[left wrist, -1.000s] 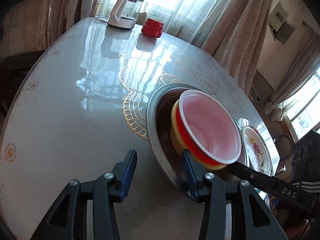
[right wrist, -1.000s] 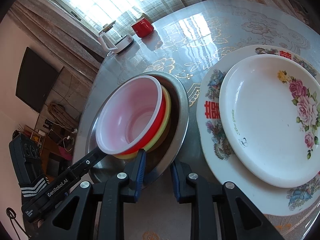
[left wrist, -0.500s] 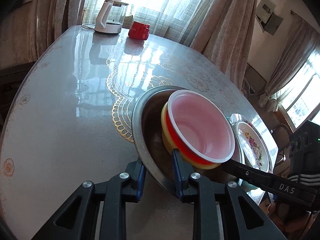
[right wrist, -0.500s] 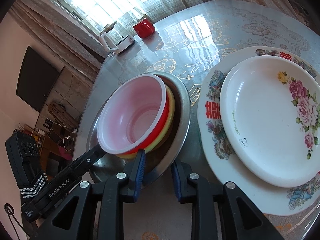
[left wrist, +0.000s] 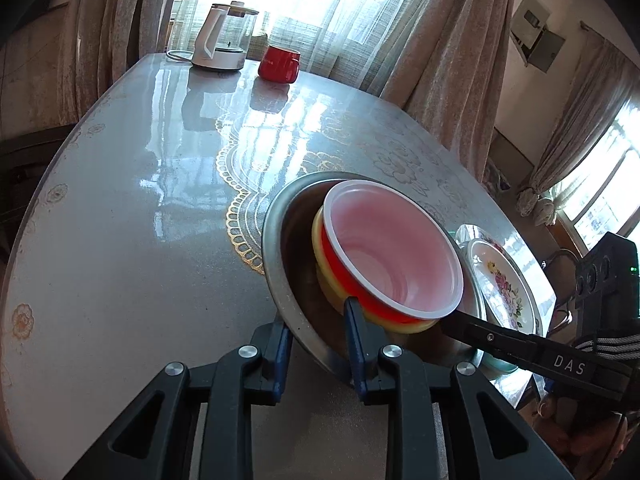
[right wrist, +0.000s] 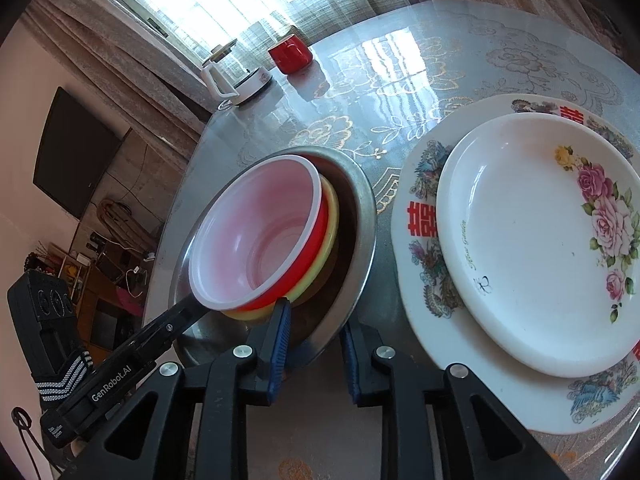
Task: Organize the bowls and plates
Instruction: 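Lift the steel bowl with its nested bowls using the left tool, then carry the nested bowl stack with the left tool over the plate stack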
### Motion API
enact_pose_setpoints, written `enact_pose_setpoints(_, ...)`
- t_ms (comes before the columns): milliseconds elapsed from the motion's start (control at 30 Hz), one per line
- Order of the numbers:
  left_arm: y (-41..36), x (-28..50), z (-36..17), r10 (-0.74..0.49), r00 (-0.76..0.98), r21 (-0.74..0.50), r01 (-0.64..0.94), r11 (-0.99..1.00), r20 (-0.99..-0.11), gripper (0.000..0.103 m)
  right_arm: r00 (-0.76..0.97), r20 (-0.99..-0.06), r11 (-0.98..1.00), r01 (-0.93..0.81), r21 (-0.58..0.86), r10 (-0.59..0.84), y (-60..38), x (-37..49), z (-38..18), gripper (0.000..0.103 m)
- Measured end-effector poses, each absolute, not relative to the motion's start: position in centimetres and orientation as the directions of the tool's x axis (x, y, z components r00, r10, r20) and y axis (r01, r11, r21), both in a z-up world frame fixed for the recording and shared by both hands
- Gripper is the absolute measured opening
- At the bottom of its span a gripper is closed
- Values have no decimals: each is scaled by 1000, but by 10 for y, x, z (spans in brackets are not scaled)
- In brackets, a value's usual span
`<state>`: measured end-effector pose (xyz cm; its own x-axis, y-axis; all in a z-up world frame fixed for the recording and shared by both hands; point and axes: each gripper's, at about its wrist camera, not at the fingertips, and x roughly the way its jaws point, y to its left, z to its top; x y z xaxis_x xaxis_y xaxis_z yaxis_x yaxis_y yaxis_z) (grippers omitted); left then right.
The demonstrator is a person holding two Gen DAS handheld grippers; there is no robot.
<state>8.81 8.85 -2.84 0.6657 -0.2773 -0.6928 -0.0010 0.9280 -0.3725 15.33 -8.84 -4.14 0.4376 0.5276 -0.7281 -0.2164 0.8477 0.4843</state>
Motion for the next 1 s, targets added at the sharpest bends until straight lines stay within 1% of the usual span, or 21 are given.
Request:
enact_pose_setpoints(100, 83, 85, -26, -254, 674, -340, 4, 940, -694, 26, 443, -729, 852, -223, 475, 522, -86, 152, -41, 24)
enact_pose_setpoints(200, 80, 81, -25, -241, 684, -321, 10, 947, -689, 26, 460, -729, 861, -234, 451, 506, -84, 149, -41, 22)
enact_pose_setpoints(367, 86, 75, -25, -251, 697, -355, -5, 935, -672, 25, 461, -724, 858, -242, 453, 513, -85, 149, -40, 22)
enact_pose_setpoints(533, 88, 66, -14, -226, 746, -344, -5, 939, -626, 25, 495, -689, 848, -291, 443, 529, -80, 147, -30, 21)
enact_pose_setpoints(1000, 79, 70, 21, -218, 790, -319, 30, 947, -573, 25, 557, -628, 838, -318, 443, 543, -88, 147, -2, 21)
